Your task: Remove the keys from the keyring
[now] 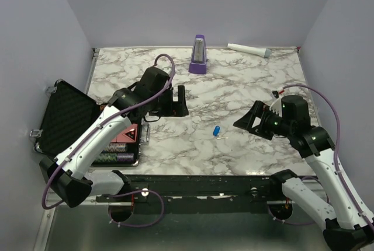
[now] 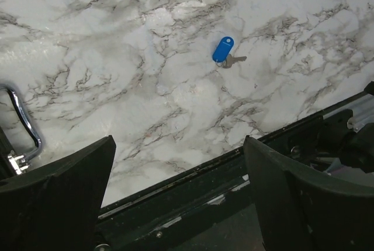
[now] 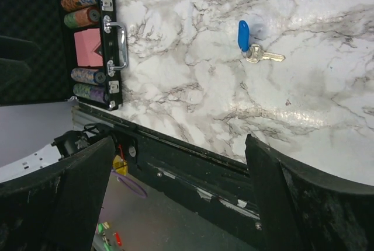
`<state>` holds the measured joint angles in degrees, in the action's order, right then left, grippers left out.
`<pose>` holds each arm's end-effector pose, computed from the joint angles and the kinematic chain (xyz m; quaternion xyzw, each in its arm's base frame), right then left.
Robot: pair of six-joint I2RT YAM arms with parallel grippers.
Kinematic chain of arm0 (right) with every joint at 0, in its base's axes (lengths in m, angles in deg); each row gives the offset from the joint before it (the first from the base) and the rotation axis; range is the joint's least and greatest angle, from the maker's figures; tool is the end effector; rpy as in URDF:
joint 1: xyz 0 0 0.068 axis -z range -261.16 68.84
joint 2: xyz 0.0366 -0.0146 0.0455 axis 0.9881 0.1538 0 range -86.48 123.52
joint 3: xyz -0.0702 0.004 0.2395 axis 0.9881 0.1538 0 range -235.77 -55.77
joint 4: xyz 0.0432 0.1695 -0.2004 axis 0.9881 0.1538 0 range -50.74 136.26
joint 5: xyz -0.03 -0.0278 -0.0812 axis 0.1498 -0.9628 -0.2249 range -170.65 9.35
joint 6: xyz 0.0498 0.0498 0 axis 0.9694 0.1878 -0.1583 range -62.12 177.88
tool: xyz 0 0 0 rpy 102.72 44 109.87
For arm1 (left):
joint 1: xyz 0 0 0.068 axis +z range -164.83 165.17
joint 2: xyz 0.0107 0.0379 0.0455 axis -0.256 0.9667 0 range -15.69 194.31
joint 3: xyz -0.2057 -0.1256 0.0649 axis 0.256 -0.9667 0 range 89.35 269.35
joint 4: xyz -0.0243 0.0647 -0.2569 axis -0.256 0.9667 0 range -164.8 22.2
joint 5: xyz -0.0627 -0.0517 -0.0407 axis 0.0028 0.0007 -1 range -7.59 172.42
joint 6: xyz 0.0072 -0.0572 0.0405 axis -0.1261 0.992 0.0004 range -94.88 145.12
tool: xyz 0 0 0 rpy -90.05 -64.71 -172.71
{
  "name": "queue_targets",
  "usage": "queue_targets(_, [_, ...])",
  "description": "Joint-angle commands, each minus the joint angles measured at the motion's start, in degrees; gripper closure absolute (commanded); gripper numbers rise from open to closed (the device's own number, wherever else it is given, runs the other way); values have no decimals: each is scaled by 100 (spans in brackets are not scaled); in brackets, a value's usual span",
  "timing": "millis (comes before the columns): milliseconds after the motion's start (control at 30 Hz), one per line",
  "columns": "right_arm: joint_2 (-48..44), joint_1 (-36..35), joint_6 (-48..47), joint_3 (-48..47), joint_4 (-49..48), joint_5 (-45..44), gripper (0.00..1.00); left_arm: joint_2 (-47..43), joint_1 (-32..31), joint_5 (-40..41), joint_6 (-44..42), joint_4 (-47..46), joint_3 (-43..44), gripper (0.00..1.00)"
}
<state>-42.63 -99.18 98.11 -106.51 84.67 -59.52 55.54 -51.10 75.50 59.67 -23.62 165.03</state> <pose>0.1722 0.0779 0.2897 0.0924 0.8843 0.3520 0.2925 0.2194 -0.1696 0.3243 0.0362 0.9274 -0.2589 0.2675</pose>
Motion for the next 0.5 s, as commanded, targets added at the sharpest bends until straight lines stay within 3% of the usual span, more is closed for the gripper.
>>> queue_targets(0, [-184,-9,-112,-226,486,-415,0,155,-590,1252,114,305,465,1])
queue_targets(267, [-431,-17,29,-621,1092,-1339,0,1516,-1759,2686,509,1218,1729,1])
queue_targets(467, [-150,-8,108,-1113,1821,-1742,0,2729,-2138,2819,580,1606,2714,1])
